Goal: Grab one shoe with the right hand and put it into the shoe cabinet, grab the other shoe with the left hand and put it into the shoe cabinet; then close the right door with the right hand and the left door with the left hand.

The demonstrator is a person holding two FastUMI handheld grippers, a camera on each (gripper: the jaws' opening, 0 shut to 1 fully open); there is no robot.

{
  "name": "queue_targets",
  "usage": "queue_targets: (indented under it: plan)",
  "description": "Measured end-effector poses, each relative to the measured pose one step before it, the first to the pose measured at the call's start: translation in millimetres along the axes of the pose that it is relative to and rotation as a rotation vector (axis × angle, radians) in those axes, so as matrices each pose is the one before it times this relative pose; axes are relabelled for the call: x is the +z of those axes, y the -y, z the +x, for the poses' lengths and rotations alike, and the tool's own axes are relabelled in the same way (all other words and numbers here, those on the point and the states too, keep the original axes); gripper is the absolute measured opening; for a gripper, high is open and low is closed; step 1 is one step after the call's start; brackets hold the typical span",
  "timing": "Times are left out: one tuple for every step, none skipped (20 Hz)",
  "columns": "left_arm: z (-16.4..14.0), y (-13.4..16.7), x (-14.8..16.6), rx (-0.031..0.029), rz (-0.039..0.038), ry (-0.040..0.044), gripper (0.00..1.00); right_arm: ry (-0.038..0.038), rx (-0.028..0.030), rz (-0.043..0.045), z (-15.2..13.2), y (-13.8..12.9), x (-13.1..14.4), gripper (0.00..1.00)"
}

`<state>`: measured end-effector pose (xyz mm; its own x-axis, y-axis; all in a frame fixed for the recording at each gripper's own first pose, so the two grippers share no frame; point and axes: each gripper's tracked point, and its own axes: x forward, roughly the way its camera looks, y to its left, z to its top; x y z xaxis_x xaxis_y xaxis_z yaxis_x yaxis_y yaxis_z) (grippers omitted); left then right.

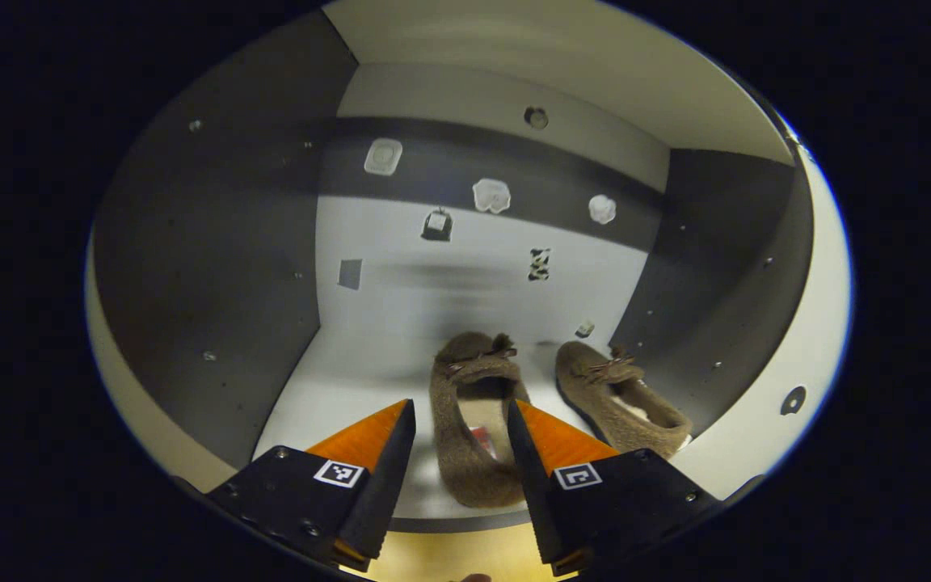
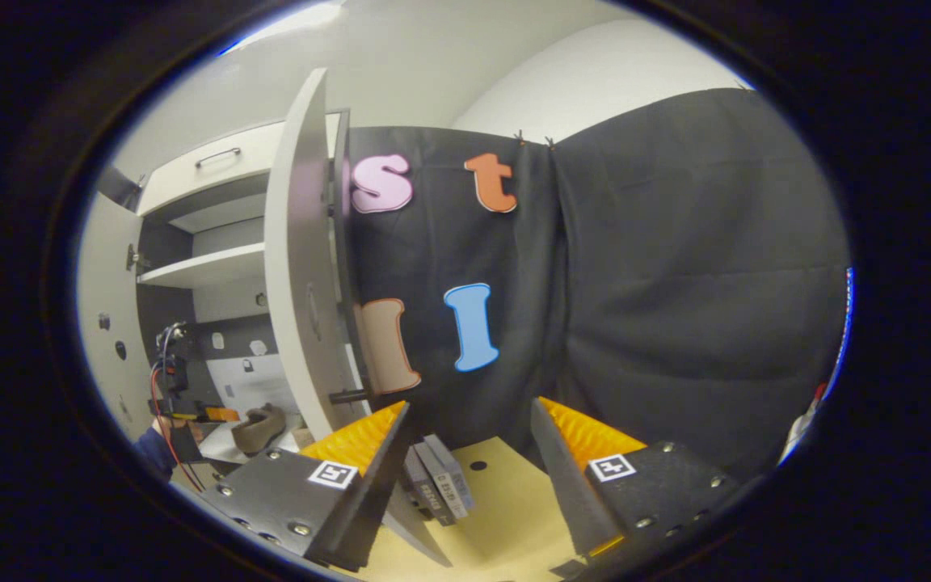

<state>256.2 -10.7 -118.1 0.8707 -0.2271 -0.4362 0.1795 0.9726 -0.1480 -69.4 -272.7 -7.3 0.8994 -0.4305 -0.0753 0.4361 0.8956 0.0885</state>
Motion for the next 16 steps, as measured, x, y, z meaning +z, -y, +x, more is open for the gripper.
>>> queue_targets:
  plan:
    - [-12.78, 2.61, 6.39, -0.00766, 0.00526, 0.02821, 0.71, -0.00457, 0.02419, -0.00185, 1.66, -6.95, -1.10, 0.90]
    - [-12.76, 1.07, 5.94, -0.00166, 0.00438, 0.02359, 0.71, -0.00163, 0.01731, -0.00048, 0.77, -6.40, -0.47, 0.92]
    - [-13.48, 1.61, 5.34, -0.00414, 0.00305, 0.01898, 0.74, -0.00346, 0.01806, 0.00016, 2.01, -6.04, -0.13, 0.98]
    - [-13.41, 2.93, 5.68, -0.00545, 0.00234, 0.02319, 0.80, -0.00274, 0.01861, 0.00087, 1.20, -6.86, -1.93, 0.98]
    - [-13.53, 0.87, 8.13, -0.00633, 0.00634, 0.02486, 0.84, 0.00082, -0.00238, -0.00630, 1.82, -1.19, 0.22, 0.98]
    - [-11.90, 2.06, 6.10, -0.00453, 0.00405, 0.02228, 0.95, 0.00323, 0.00005, -0.01166, 0.52, 0.89, 0.09, 0.98]
    - [-12.10, 2.16, 6.27, -0.00489, 0.00401, 0.02206, 0.95, 0.00062, 0.00627, -0.00600, -0.43, -0.81, 1.43, 0.98]
    - [-12.59, 1.92, 6.11, -0.00418, 0.00343, 0.02135, 0.95, -0.00200, 0.00834, -0.00324, -1.02, -1.91, -0.41, 0.98]
    - [-12.16, 1.01, 6.06, -0.00077, 0.00274, 0.02008, 0.95, -0.00394, 0.00599, -0.00492, 0.17, -1.79, 0.44, 0.98]
    - [-10.11, 1.61, 4.47, -0.00193, 0.00314, 0.01479, 0.94, -0.00003, 0.00523, -0.00761, -0.90, -1.28, -0.68, 1.00]
    - [-11.27, 2.32, 4.09, -0.00460, 0.00004, 0.01224, 0.95, 0.00143, 0.00681, -0.01266, -0.16, -1.93, 1.39, 1.00]
    - [-11.28, 3.10, 1.89, -0.00884, -0.00252, 0.00613, 0.95, 0.00129, 0.00394, -0.01080, 0.62, -3.06, 0.21, 0.97]
    - [-12.28, 4.20, 0.83, -0.01550, -0.00299, -0.00100, 0.95, 0.00178, 0.00598, -0.01105, -1.49, -2.67, 0.84, 0.98]
    - [-10.54, 4.10, -1.40, -0.01176, -0.00538, -0.00312, 0.94, 0.00019, 0.00821, -0.00933, -0.33, -3.34, 0.04, 0.97]
    - [-10.91, 3.23, -0.50, -0.00929, -0.00529, -0.00154, 0.95, -0.00301, 0.01039, -0.00336, -0.04, -3.68, -0.08, 0.97]
    - [-9.97, 2.26, -0.65, -0.00646, -0.00374, -0.00077, 0.95, -0.00368, 0.01349, -0.00040, -0.09, -4.80, -0.79, 0.97]
